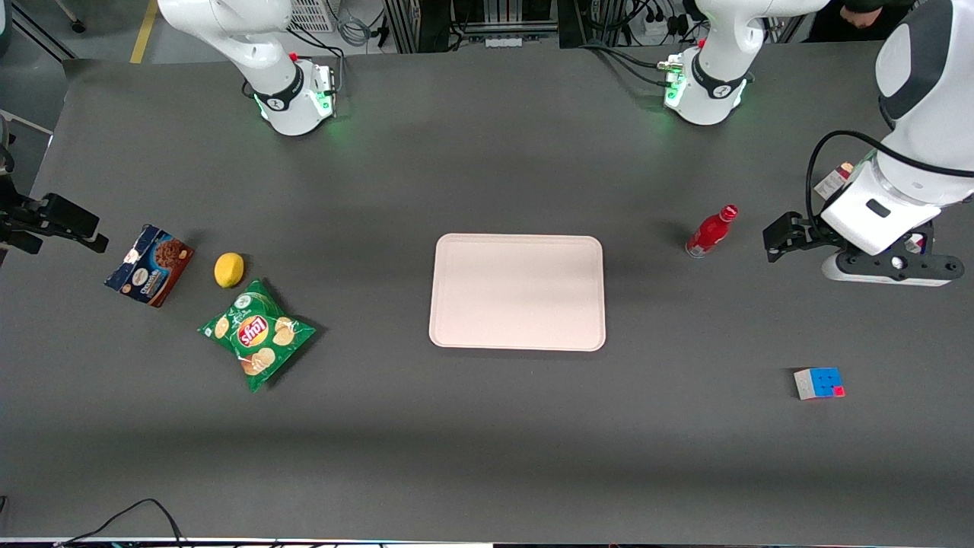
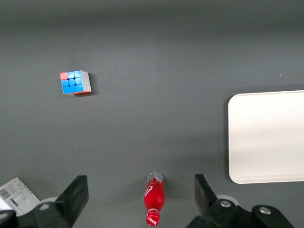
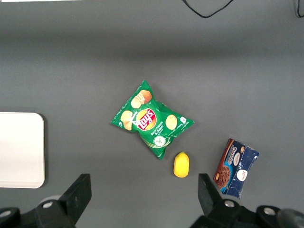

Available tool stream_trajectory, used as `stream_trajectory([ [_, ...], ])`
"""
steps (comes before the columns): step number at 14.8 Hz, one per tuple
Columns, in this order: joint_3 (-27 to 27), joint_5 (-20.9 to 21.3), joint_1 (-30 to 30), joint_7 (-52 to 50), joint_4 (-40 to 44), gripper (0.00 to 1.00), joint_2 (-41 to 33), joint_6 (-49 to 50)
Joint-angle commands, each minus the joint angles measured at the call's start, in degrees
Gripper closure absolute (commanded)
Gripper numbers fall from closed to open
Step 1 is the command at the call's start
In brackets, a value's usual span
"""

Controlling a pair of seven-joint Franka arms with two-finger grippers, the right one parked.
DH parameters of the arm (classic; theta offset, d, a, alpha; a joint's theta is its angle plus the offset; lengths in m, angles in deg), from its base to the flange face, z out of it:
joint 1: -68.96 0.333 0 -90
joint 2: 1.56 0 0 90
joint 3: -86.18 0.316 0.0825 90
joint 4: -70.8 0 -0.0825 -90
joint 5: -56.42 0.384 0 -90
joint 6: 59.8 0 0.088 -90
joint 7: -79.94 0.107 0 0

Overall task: Place red cookie box on tray
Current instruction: 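Move the left gripper over the red plaid cookie box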

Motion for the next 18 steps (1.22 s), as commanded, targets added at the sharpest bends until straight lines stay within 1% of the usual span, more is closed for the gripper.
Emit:
stream_trajectory([
  [1, 0.5, 0.9, -1.0, -0.1, 1.4, 0.0, 0.6, 1.0],
  [16, 0.3, 1.0, -0.1, 0.4, 1.4, 0.0, 0.6, 1.2],
  [18, 0.2, 2.6, 1.9, 0.5, 1.2, 0.0, 0.6, 1.9],
])
